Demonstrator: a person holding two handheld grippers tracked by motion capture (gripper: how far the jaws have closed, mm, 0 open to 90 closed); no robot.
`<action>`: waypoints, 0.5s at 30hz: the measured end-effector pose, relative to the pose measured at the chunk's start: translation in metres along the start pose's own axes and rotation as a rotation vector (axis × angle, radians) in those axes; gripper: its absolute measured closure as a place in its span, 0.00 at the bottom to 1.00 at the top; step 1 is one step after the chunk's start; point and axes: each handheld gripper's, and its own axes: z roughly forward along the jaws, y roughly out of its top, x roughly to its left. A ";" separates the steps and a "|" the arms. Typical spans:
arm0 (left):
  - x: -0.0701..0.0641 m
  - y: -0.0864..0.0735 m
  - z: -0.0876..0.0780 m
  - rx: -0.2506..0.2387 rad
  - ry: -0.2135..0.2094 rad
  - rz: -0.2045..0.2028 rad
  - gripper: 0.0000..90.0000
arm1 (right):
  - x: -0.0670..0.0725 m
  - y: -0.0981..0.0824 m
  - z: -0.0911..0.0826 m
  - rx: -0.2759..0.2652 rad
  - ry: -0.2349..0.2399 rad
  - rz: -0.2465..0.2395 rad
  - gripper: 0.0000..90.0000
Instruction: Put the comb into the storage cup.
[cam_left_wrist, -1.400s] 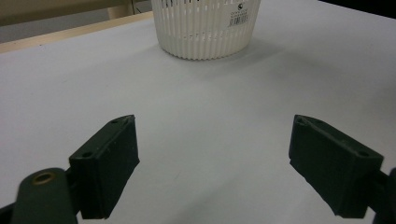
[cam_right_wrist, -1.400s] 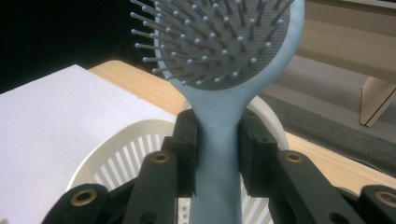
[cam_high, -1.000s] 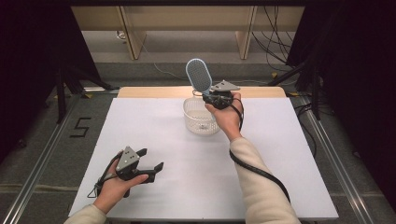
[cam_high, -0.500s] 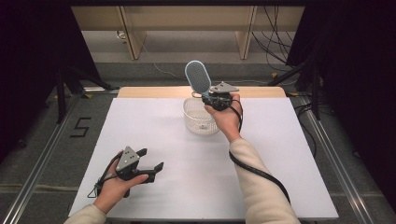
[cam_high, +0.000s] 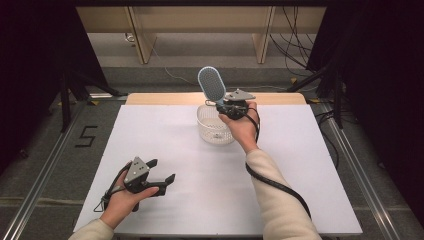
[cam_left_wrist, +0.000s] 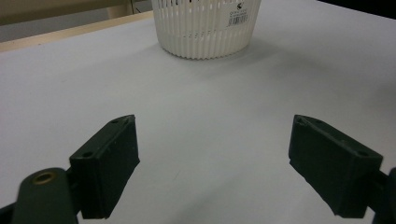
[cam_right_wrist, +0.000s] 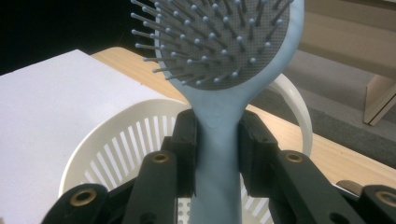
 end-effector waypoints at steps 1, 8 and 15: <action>0.000 0.000 0.000 0.000 0.000 0.000 0.17 | 0.000 0.000 0.000 0.001 0.001 0.000 0.79; 0.000 0.000 0.000 -0.001 -0.001 -0.001 0.17 | -0.001 0.000 0.001 0.011 0.007 0.000 0.79; 0.000 0.000 0.000 -0.001 -0.001 0.000 0.17 | 0.000 -0.002 0.004 0.020 0.007 -0.003 0.78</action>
